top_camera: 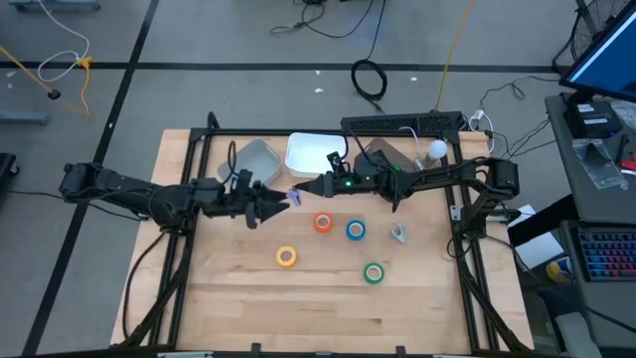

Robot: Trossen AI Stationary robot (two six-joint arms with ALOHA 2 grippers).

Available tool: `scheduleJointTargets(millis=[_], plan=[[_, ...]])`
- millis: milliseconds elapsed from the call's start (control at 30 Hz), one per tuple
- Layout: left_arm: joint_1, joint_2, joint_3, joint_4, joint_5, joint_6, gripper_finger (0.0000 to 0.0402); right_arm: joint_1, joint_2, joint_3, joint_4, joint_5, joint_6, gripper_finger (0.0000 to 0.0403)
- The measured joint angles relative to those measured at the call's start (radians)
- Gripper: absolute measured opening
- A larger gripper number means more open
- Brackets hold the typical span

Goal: Pick and place Stapler, Stapler remover, tape
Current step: Put the purple staple remover into the white bin

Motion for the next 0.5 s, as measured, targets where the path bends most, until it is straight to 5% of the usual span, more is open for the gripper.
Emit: scheduleJointTargets(millis=[500], plan=[[0.003, 0.000, 0.000, 0.001, -0.054, 0.034, 0.0175, 0.000, 0.000, 0.000, 0.000, 0.002, 0.026, 0.0000]])
